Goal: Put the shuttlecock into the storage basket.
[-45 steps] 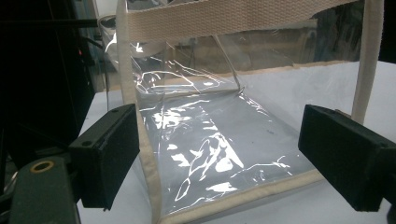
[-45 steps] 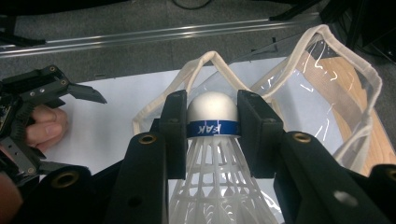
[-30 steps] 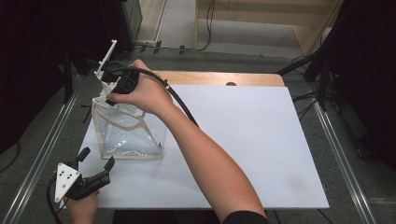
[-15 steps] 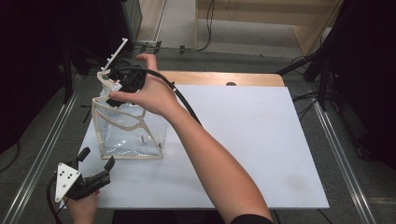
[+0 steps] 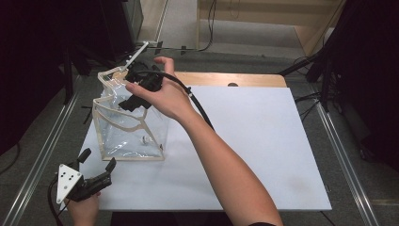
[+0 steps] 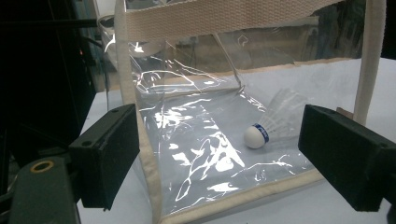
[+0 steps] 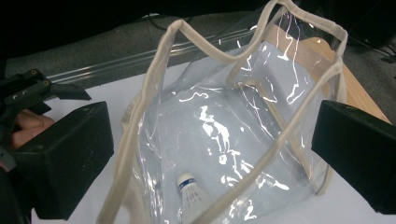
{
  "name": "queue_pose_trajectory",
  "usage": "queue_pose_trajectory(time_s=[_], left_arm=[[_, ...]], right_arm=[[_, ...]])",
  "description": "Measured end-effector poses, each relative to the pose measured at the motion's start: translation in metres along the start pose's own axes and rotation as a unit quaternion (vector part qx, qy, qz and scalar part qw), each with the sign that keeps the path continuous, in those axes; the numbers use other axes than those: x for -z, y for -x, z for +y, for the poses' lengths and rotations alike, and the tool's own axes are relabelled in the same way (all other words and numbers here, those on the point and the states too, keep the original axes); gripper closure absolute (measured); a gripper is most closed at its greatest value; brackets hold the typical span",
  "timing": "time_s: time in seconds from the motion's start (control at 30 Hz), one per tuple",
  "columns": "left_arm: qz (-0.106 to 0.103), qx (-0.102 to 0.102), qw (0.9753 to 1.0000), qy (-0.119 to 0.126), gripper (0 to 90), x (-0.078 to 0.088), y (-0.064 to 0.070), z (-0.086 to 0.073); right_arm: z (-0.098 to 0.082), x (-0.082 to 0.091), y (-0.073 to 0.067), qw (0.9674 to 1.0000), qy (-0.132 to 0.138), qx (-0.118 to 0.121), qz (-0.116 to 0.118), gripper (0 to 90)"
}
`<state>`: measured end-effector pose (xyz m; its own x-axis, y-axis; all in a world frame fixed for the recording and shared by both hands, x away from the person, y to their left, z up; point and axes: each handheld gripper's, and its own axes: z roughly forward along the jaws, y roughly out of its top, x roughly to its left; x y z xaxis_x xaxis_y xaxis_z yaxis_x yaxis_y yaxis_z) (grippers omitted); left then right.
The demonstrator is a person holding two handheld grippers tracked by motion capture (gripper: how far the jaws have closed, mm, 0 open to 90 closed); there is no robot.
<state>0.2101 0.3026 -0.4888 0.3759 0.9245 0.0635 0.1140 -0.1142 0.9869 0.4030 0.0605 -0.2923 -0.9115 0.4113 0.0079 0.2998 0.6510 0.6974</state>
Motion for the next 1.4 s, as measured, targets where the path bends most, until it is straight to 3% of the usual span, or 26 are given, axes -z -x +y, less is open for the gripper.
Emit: queue_pose_trajectory(time_s=[0.63, 1.4], left_arm=[[0.000, -0.002, 1.0000, -0.003, 13.3, 0.000, 0.000, 0.000], [0.001, -0.005, 1.0000, -0.005, 13.3, -0.001, 0.001, 0.000]], right_arm=[[-0.047, 0.022, 0.016, 0.9995, 0.022, -0.020, -0.014, 0.0], [-0.069, 0.037, 0.022, 0.9987, 0.034, -0.030, -0.024, 0.0]])
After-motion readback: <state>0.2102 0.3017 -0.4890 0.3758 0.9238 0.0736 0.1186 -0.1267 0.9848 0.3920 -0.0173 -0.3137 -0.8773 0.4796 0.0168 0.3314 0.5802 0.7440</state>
